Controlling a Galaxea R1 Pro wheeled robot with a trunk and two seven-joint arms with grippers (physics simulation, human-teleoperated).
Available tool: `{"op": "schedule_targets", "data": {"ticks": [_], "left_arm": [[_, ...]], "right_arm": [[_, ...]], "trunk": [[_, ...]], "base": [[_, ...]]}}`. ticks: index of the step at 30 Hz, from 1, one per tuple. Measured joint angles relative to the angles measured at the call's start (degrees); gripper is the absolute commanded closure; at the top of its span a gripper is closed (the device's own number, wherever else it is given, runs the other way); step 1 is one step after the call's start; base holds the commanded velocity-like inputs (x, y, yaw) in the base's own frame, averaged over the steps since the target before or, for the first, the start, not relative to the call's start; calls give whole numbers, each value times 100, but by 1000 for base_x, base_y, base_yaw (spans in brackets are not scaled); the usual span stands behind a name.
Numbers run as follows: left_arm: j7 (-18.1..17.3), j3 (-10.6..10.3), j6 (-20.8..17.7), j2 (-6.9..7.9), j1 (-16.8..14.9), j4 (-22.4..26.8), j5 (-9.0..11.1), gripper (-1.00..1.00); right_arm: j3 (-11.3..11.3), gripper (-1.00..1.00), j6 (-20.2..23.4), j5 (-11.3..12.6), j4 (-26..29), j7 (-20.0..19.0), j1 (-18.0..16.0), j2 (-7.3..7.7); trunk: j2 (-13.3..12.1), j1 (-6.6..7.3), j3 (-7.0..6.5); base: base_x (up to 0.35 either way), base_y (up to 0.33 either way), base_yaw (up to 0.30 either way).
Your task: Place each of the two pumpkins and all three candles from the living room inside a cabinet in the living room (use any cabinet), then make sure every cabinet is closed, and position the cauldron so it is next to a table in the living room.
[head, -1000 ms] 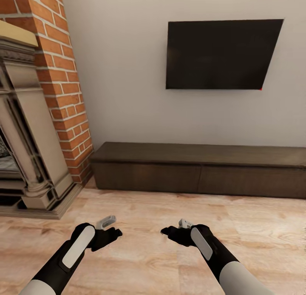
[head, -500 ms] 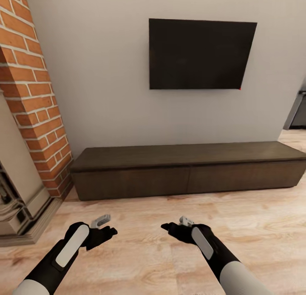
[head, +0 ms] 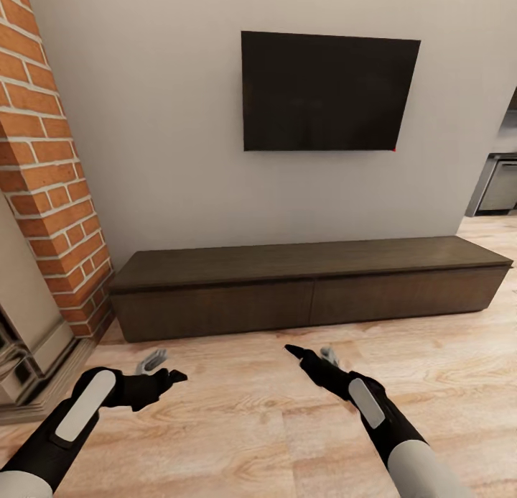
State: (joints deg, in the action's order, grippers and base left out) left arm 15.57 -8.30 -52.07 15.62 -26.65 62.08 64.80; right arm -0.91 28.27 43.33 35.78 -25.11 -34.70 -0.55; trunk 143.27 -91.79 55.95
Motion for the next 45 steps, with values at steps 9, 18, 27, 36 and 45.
{"op": "schedule_targets", "data": {"ticks": [9,18,27,36,45], "left_arm": [[-423,177,-215,188,5,-8,20,-100],[-522,184,-282,169,5,-9,16,-100],[-524,167,-282,132,6,-8,10,-100],[-556,175,-289,123,5,-8,22,-100],[-1839,182,-463,241,35,-219,731,-100]], "right_arm": [[-141,-100,-307,10,14,-328,1,46],[-155,-100,-633,25,-18,-303,1,48],[-356,-100,-766,11,14,-268,1,38],[-338,-100,-951,-11,-65,20,1,10],[-315,-100,-1036,528,-285,329,1,-19]], "trunk": [[0,0,0],[0,0,0],[0,0,0],[0,0,0],[0,0,0]], "base": [[0,0,0],[0,0,0],[0,0,0],[0,0,0],[0,0,0]]}}
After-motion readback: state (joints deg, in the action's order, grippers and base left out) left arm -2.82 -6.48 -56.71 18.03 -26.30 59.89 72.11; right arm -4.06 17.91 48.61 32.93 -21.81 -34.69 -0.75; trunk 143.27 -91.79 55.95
